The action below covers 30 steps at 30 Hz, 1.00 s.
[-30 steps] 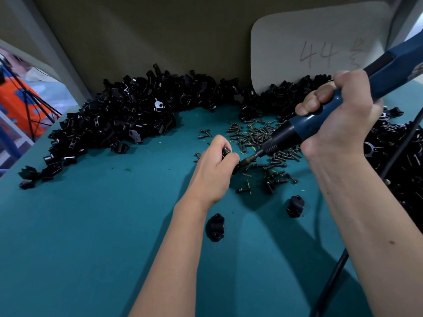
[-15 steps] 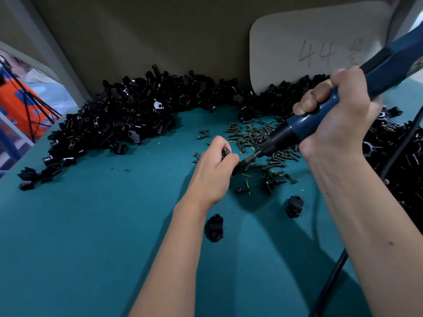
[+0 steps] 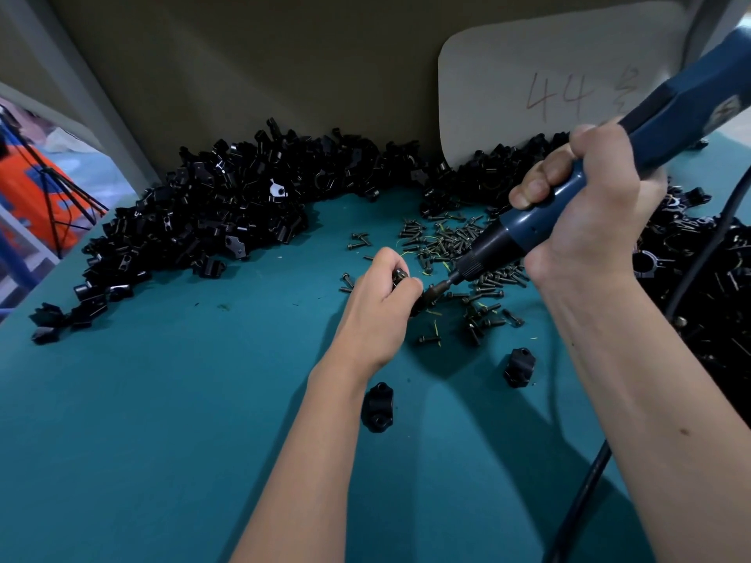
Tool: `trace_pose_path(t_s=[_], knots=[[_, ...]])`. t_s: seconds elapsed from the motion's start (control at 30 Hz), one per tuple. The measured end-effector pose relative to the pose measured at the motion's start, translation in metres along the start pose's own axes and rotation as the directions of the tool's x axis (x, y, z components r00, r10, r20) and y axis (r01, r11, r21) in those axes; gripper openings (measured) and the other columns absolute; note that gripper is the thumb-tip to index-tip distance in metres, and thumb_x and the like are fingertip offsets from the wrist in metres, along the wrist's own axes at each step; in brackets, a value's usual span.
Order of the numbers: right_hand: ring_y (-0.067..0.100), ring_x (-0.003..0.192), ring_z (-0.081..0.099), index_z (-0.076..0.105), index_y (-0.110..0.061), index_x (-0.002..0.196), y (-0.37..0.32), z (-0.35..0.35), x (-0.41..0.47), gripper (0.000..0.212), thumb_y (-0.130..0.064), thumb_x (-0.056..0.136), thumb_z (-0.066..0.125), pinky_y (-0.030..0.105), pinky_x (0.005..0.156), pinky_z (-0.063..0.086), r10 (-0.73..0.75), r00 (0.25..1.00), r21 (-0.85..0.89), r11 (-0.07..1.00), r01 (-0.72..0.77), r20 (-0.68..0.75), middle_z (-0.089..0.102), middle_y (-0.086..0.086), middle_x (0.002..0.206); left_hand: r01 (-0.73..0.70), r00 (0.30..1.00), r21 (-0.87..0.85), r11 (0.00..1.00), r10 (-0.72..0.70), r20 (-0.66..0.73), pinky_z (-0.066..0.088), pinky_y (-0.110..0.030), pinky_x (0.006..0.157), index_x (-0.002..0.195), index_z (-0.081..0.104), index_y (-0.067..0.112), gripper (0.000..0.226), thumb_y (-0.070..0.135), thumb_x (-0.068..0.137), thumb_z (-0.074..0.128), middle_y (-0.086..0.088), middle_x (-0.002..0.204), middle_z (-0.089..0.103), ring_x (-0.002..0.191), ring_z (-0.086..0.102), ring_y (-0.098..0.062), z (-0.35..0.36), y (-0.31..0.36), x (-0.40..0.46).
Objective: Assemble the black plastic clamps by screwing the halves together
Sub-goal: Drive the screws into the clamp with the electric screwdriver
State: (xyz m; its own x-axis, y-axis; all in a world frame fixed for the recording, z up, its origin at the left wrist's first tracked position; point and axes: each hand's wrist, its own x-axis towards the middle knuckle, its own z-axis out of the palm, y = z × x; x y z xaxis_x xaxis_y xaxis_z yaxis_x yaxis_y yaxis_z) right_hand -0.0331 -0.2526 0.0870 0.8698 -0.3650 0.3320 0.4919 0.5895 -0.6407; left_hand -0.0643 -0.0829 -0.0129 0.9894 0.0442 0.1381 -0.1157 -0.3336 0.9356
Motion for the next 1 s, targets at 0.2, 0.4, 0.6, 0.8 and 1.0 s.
trace_pose_path(t_s=[0.2, 0.4, 0.6, 0.8, 1.0], knots=[[0.021, 0.041, 0.038, 0.04, -0.012, 0.076, -0.001, 0.001, 0.0, 0.024, 0.004, 0.089, 0.052, 0.028, 0.049, 0.036, -0.034, 0.999, -0.049, 0.998, 0.036, 0.041, 0.036, 0.007, 0.057, -0.01, 1.0, 0.044, 0.999, 0.01, -0.008, 0.03, -0.042, 0.058, 0.079, 0.041, 0.032, 0.014, 0.044, 0.081, 0.048, 0.009, 0.062, 0.038, 0.058, 0.032, -0.012, 0.004, -0.002, 0.002], [0.019, 0.045, 0.041, 0.04, -0.012, 0.086, -0.004, -0.002, 0.003, 0.021, -0.006, 0.091, 0.059, 0.028, 0.05, 0.037, 0.06, 0.998, 0.01, 0.998, -0.06, 0.029, 0.04, 0.004, 0.059, -0.056, 0.998, 0.027, 0.998, 0.056, -0.021, 0.032, -0.043, 0.059, 0.08, 0.043, 0.03, 0.014, 0.043, 0.083, 0.049, 0.009, 0.063, 0.038, 0.06, 0.034, -0.014, 0.0, 0.0, 0.003], [0.01, 0.047, 0.041, 0.045, -0.02, 0.073, -0.014, -0.007, 0.011, 0.025, -0.024, 0.095, 0.057, 0.024, 0.047, 0.036, 0.244, 0.967, 0.271, 0.928, -0.255, 0.072, 0.042, -0.005, 0.058, -0.075, 0.997, -0.023, 0.997, 0.075, -0.011, 0.034, -0.041, 0.059, 0.081, 0.044, 0.028, 0.014, 0.041, 0.082, 0.048, 0.002, 0.063, 0.047, 0.063, 0.04, -0.015, -0.007, 0.0, -0.003], [0.014, 0.051, 0.04, 0.036, -0.012, 0.107, -0.009, -0.012, 0.014, 0.028, -0.017, 0.097, 0.061, 0.026, 0.05, 0.037, 0.222, 0.954, 0.233, 0.957, -0.173, -0.203, 0.042, 0.0, 0.064, -0.125, 0.988, 0.249, 0.96, 0.142, -0.053, 0.038, -0.03, 0.062, 0.083, 0.056, 0.031, 0.022, 0.051, 0.087, 0.065, 0.014, 0.069, 0.057, 0.077, 0.052, -0.016, -0.01, -0.005, -0.002], [0.017, 0.051, 0.041, 0.035, -0.011, 0.11, -0.001, -0.009, 0.01, 0.032, -0.013, 0.094, 0.063, 0.028, 0.05, 0.039, 0.166, 0.963, 0.154, 0.979, -0.135, -0.213, 0.043, 0.002, 0.064, -0.16, 0.984, 0.29, 0.944, 0.176, -0.03, 0.034, -0.016, 0.052, 0.075, 0.053, 0.025, 0.039, 0.056, 0.081, 0.076, 0.01, 0.062, 0.052, 0.06, 0.046, -0.005, -0.006, -0.004, -0.002]])
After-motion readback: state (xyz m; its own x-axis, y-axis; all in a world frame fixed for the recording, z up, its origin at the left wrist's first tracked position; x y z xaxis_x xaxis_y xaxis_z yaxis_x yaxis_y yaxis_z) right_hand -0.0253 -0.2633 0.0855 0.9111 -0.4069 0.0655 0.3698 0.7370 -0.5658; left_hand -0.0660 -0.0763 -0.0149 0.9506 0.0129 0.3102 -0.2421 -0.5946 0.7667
